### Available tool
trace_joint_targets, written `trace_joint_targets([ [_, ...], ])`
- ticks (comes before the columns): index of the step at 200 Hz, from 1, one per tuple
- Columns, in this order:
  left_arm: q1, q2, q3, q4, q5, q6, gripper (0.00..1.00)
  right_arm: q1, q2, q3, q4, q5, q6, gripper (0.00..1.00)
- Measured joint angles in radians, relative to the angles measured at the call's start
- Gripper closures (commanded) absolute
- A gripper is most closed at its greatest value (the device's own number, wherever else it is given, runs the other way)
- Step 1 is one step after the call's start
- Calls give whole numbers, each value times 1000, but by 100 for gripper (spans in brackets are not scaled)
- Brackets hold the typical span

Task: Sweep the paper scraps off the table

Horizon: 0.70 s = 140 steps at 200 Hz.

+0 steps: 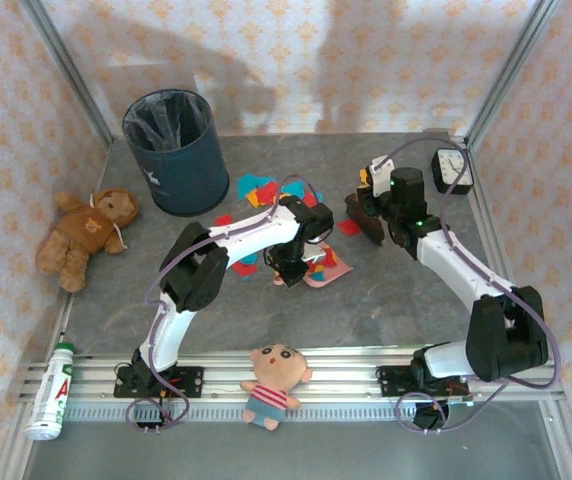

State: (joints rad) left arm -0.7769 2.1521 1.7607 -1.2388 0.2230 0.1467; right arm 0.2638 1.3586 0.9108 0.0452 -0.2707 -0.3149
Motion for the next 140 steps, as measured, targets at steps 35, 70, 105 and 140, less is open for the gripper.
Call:
trace_joint_targets([
  [35, 0, 24, 18, -3, -1, -1, 100, 33, -39, -33, -4, -1, 40, 100],
  [70, 0, 50, 26, -2, -3, -9, 100, 47, -79, -62, -9, -3, 83, 100],
  [105, 0, 52, 46, -3, -3, -15, 100, 61, -103, -72, -27, -23, 116, 100],
  [140, 0, 66, 56, -3, -3, -15, 100, 61, -131, -84, -50, -58, 151, 100],
])
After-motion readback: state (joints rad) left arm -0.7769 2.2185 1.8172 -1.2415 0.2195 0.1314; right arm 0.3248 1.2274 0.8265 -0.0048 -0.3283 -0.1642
